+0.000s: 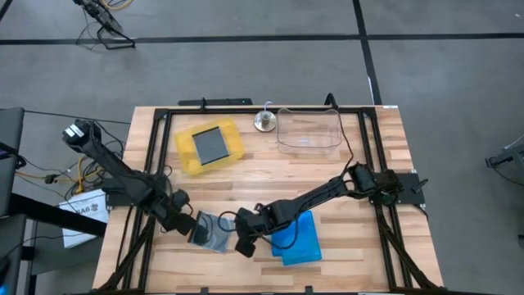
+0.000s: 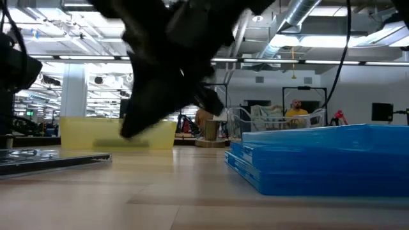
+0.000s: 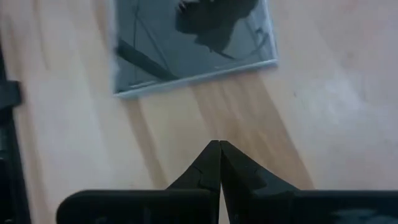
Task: Pick & place jewel cases by type
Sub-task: Put the black CD case into the yellow bin
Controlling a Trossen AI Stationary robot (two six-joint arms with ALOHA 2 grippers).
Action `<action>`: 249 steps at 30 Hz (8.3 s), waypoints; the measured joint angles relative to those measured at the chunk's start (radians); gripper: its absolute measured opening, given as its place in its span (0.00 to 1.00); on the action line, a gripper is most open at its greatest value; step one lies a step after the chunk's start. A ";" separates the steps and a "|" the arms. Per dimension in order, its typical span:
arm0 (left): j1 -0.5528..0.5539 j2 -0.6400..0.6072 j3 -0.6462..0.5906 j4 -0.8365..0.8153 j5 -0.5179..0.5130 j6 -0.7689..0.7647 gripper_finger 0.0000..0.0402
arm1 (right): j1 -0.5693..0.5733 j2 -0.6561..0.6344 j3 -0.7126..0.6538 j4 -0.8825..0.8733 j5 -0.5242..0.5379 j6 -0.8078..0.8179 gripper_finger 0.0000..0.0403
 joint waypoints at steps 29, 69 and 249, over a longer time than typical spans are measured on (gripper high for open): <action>-0.022 0.200 0.012 0.239 -0.100 -0.088 0.40 | -0.022 0.067 0.001 0.095 -0.097 0.019 0.00; -0.020 0.295 -0.006 0.407 -0.049 -0.018 0.40 | -0.024 0.140 0.086 0.085 -0.099 -0.008 0.00; 0.045 0.352 0.127 0.341 -0.185 0.249 0.00 | -0.071 0.142 0.285 -0.225 -0.105 -0.244 0.00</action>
